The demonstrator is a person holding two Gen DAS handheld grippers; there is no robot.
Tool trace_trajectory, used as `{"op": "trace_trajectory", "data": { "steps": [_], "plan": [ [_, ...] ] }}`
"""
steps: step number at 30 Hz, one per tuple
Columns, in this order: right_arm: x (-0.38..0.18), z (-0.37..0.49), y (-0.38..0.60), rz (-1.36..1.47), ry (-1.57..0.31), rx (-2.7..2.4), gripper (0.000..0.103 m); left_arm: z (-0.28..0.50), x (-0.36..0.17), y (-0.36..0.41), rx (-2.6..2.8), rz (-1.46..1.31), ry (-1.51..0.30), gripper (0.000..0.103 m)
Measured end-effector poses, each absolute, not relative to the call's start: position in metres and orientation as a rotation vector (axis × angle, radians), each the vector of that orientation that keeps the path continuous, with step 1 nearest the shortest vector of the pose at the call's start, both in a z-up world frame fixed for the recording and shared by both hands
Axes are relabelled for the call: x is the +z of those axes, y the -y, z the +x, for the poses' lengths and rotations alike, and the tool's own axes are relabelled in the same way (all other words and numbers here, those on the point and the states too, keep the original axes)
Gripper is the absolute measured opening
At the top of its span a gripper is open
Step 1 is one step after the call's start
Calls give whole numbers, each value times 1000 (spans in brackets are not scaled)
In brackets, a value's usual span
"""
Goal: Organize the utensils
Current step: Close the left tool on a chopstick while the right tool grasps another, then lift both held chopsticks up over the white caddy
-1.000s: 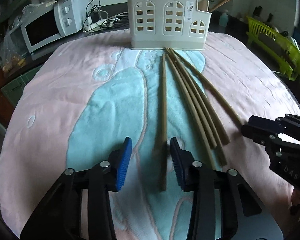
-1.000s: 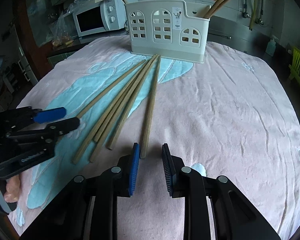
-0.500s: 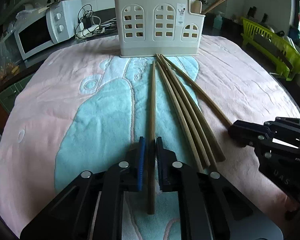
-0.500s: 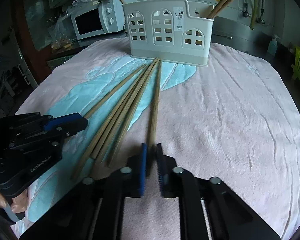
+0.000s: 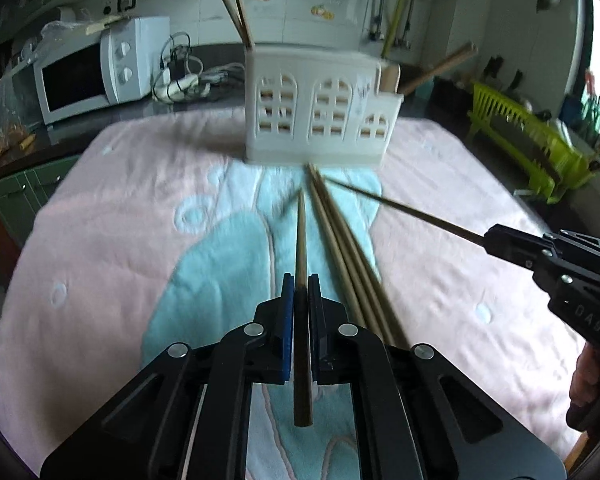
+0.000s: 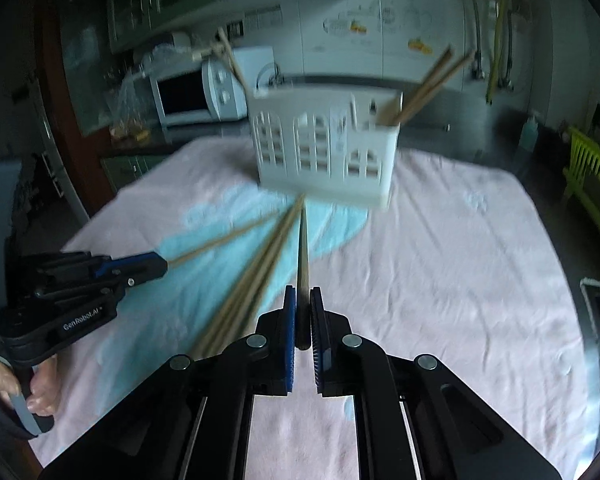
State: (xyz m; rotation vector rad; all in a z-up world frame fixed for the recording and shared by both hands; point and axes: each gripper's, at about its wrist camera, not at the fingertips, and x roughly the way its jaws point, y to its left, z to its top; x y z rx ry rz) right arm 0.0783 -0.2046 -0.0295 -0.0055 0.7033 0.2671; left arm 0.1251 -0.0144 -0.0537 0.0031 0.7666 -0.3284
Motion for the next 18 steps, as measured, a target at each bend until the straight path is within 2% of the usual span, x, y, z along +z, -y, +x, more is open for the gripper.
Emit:
{"op": "trace_trajectory", "data": {
  "steps": [7, 18],
  "plan": [
    [5, 95, 202, 1, -611, 277, 7, 140, -27, 6, -306, -43, -686, 5],
    [27, 122, 197, 46, -515, 302, 8, 161, -8, 5, -322, -99, -607, 5]
  ]
}}
